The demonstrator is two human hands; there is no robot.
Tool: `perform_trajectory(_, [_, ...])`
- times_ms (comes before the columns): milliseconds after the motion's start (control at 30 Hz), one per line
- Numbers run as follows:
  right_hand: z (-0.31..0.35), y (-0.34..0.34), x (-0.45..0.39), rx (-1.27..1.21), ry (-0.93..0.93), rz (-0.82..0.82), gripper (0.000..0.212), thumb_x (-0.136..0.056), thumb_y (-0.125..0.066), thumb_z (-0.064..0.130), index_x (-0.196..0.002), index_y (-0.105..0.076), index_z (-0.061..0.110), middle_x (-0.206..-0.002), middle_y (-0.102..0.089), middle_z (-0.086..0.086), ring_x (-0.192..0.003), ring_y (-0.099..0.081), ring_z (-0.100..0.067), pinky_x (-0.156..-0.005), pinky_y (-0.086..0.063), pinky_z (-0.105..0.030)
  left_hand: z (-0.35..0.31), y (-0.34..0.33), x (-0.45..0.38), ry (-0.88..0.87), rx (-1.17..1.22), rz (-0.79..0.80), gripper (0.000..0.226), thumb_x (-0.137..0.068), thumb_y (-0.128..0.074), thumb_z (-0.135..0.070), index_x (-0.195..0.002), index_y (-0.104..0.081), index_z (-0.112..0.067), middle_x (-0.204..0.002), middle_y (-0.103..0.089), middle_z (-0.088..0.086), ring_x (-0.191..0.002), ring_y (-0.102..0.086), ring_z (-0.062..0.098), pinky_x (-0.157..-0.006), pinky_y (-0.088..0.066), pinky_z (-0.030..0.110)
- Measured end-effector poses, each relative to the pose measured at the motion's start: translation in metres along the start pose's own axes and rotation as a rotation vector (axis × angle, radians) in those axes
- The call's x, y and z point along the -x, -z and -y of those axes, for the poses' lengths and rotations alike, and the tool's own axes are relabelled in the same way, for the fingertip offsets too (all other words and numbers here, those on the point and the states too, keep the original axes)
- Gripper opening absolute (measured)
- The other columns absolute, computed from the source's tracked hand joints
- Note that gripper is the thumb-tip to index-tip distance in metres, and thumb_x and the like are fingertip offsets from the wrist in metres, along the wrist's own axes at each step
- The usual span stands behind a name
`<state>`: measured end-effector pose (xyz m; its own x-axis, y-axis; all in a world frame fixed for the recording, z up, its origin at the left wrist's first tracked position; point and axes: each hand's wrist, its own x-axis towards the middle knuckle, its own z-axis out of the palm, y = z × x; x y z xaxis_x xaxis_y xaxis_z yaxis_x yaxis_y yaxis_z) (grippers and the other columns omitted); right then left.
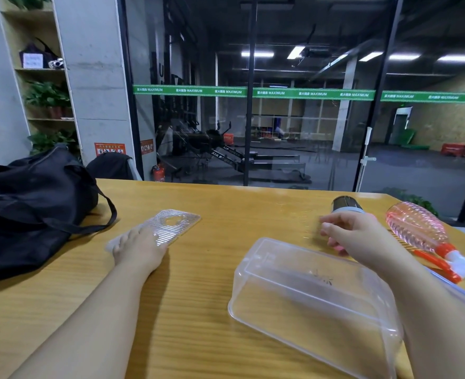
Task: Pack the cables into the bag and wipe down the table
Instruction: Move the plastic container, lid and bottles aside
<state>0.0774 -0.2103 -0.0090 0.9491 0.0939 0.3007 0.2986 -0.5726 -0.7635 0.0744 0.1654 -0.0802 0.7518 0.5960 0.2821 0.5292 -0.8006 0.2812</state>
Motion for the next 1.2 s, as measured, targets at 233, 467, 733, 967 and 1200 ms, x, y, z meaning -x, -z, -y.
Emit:
perform_trajectory(233, [0.000,0.001,0.001,0.010,0.001,-0.001,0.012,-0.092,-0.054,0.024,-0.100,-0.062,0.029,-0.083,-0.068,0.012,-0.071,-0.064,-0.008,-0.066,-0.055,-0.029,0.018,0.003,-0.006,0.202,-0.001,-0.056,0.042,-0.087,-0.049,-0.038,-0.121,-0.053,-0.013,-0.129,-0.049,0.010,-0.119,-0.042,0.031,-0.097,-0.034,0.040])
perform_trajectory(467, [0.001,0.002,0.002,0.034,0.009,0.013,0.012,-0.092,-0.054,0.024,-0.100,-0.061,0.030,-0.083,-0.067,0.013,-0.070,-0.063,-0.006,-0.063,-0.053,-0.026,0.026,0.014,-0.001,0.324,0.006,-0.034,0.040,-0.088,-0.049,-0.029,-0.125,-0.047,-0.013,-0.137,-0.038,0.016,-0.126,-0.033,0.032,-0.102,-0.028,0.040])
perform_trajectory(733, [0.003,0.003,0.005,0.061,-0.003,0.013,0.013,-0.092,-0.055,0.027,-0.104,-0.061,0.029,-0.078,-0.063,0.013,-0.069,-0.062,-0.004,-0.057,-0.045,-0.019,-0.001,0.027,0.010,0.108,0.100,-0.122,0.027,-0.090,-0.043,-0.026,-0.109,-0.060,-0.017,-0.120,-0.053,0.012,-0.115,-0.039,0.033,-0.095,-0.030,0.042])
perform_trajectory(967, [0.008,0.007,0.008,0.101,-0.015,-0.009,0.021,-0.093,-0.053,0.029,-0.078,-0.066,0.022,-0.066,-0.062,0.005,-0.058,-0.051,-0.014,-0.052,-0.038,-0.025,-0.064,0.036,0.037,-0.389,0.359,-0.180,0.035,-0.096,-0.030,-0.020,-0.083,-0.062,-0.028,-0.105,-0.060,-0.003,-0.113,-0.040,0.022,-0.091,-0.027,0.037])
perform_trajectory(1200, [0.009,0.014,0.023,0.046,0.063,-0.151,0.031,-0.092,-0.057,0.027,-0.064,-0.066,0.018,-0.060,-0.065,0.002,-0.054,-0.050,-0.012,-0.055,-0.040,-0.024,-0.096,0.044,0.079,-0.626,0.798,-0.183,0.025,-0.093,-0.049,-0.025,-0.072,-0.062,-0.023,-0.083,-0.058,-0.015,-0.094,-0.050,0.013,-0.082,-0.037,0.029])
